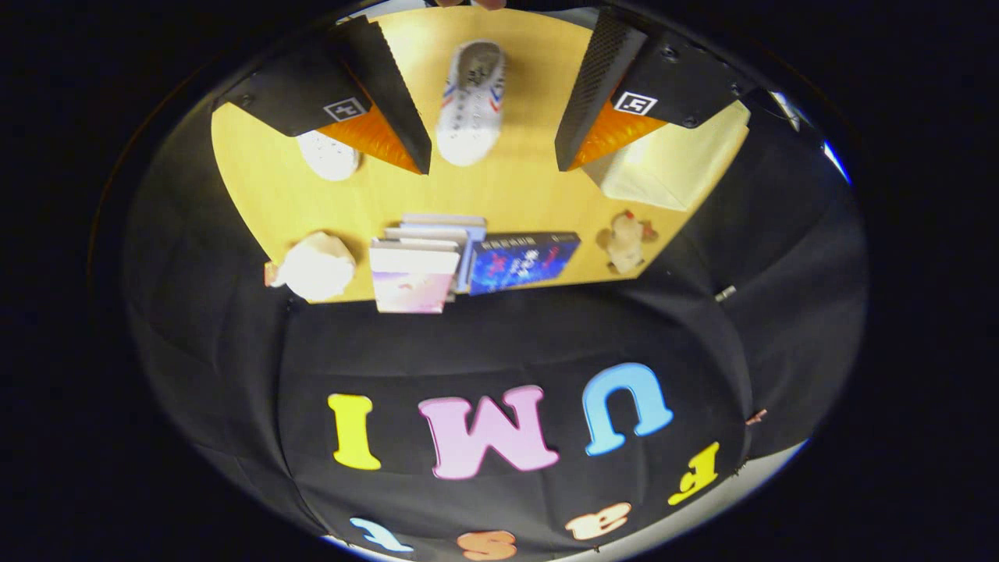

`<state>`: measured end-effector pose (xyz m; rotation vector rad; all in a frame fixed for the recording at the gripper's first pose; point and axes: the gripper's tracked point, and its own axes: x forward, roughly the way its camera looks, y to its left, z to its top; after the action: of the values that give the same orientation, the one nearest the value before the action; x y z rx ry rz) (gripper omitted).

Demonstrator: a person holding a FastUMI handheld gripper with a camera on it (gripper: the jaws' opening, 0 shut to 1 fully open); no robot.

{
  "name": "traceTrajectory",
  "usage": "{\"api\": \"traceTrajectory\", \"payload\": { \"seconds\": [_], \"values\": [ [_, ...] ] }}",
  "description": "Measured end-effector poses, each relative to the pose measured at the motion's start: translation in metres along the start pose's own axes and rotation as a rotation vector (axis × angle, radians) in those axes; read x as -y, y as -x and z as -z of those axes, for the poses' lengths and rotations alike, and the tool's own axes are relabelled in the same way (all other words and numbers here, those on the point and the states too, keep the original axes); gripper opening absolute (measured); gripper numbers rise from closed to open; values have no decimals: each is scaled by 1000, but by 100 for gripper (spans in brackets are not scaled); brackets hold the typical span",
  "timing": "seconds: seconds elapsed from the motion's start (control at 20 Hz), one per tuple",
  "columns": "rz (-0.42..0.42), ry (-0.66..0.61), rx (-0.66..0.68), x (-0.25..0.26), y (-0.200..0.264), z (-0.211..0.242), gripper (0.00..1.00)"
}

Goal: Open the storage box then place both shoes into the box .Put the left shoe in first, then the right shoe, with the right side of both shoes facing outward in a uniform manner.

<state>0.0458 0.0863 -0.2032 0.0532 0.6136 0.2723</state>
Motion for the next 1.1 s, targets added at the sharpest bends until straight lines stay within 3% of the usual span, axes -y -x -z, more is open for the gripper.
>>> {"api": "traceTrajectory", "payload": {
  "seconds": [0.2,0.65,0.9,1.1],
  "values": [
    [25,57,-121,30,-24,55,99],
    [-70,123,-328,40,-60,134,98],
    [-66,100,-411,41,-80,160,91],
    [-79,-30,-445,35,-91,158,77]
  ]
}}
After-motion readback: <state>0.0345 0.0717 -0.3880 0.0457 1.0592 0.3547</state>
